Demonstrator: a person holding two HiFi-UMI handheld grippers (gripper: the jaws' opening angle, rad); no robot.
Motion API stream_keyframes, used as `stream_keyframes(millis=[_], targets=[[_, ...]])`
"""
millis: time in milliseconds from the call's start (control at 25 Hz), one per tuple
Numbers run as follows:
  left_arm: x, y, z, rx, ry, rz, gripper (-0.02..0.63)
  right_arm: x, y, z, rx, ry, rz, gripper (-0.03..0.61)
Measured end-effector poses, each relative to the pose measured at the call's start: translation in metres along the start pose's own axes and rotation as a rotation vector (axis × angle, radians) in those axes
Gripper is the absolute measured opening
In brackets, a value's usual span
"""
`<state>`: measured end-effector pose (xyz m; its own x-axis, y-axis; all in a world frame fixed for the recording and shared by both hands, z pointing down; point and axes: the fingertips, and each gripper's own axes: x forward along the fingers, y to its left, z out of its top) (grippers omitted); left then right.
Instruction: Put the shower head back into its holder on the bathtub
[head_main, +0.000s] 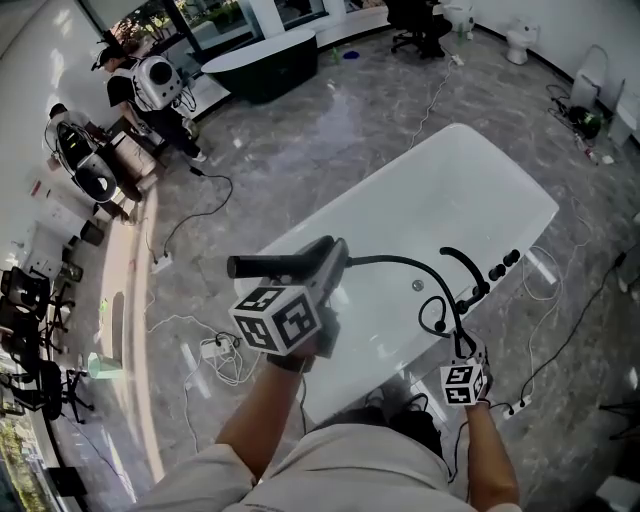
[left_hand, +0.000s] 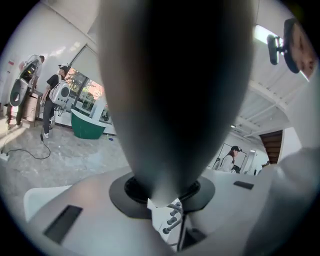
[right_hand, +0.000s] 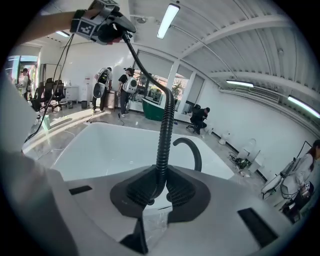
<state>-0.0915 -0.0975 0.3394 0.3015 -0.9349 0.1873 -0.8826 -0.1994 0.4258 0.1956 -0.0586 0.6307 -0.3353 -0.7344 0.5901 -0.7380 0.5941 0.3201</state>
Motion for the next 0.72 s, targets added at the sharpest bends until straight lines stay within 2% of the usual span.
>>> stream_keyframes(millis=[240, 520, 720], targets=[[0.014, 0.005, -0.033, 0.016, 0.066, 0.008, 0.098, -0.019, -0.020, 0.001, 0.044, -0.013, -0.056, 0.067], [0.031, -0.002, -0.073, 0.086, 0.146, 0.004, 0.098, -0.043, -0.057, 0.018, 0.076, -0.050, -0.136, 0.067], [0.040, -0.011, -0.098, 0.111, 0.191, -0.021, 0.098, -0.072, -0.077, 0.049, 0.091, -0.103, -0.180, 0.067]])
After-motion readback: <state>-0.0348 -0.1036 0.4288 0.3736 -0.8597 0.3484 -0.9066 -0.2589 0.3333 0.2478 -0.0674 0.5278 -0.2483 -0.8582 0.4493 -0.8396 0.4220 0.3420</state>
